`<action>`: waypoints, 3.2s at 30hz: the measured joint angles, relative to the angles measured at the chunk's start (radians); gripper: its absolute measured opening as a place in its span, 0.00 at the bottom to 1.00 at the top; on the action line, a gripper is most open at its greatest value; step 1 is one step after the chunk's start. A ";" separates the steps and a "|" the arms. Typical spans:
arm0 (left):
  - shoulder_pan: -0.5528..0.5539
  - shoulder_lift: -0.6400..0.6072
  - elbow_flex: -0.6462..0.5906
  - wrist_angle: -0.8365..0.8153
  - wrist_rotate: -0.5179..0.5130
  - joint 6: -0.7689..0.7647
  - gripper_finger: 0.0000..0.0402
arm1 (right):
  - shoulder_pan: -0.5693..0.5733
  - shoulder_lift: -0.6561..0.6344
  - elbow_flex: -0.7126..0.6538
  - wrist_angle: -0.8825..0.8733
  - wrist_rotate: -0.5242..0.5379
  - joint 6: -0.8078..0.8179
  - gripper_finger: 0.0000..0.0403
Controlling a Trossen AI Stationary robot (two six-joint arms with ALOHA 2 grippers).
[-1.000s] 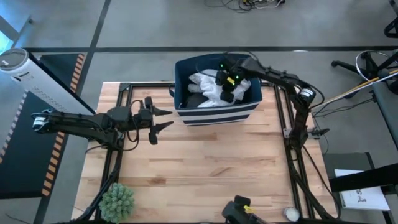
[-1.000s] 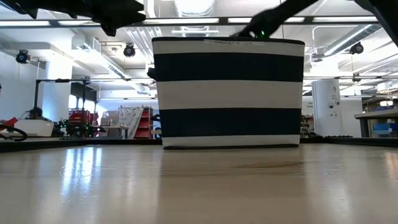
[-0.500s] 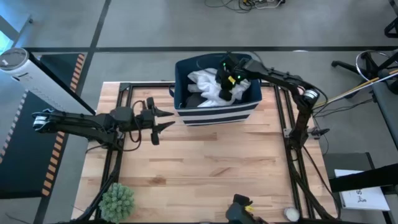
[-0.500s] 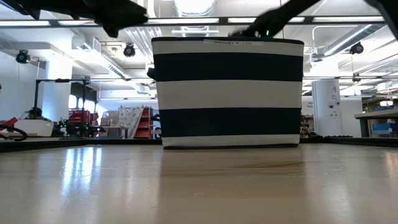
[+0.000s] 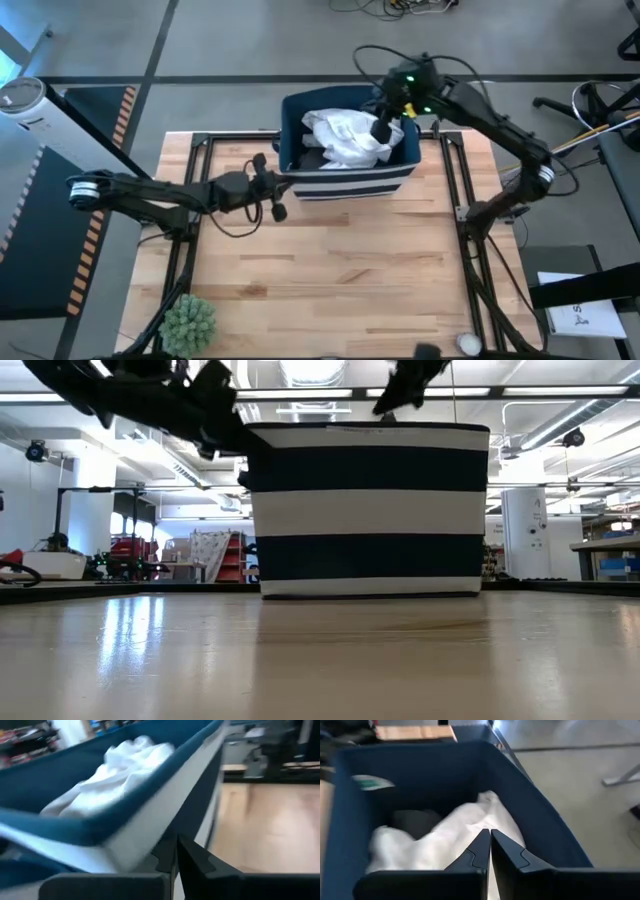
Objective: Sort clothes
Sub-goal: Adjust the laundry bin, then return to Home Position
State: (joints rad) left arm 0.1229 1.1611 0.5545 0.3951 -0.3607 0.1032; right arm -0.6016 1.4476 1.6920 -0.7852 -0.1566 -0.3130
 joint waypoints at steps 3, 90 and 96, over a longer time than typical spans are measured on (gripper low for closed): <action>0.053 0.023 0.000 0.011 -0.008 -0.005 0.01 | 0.036 -0.068 -0.035 -0.020 -0.001 -0.021 0.00; -0.035 -1.152 -0.544 -0.302 0.210 -0.060 0.00 | 0.332 -1.371 -1.679 0.957 0.127 0.174 0.00; -0.035 -1.130 -0.544 -0.329 0.211 -0.078 0.00 | 0.334 -1.371 -1.679 0.939 0.131 0.183 0.00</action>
State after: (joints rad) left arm 0.0875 0.0309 0.0105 0.0663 -0.1497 0.0256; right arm -0.2680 0.0769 0.0128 0.1535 -0.0260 -0.1299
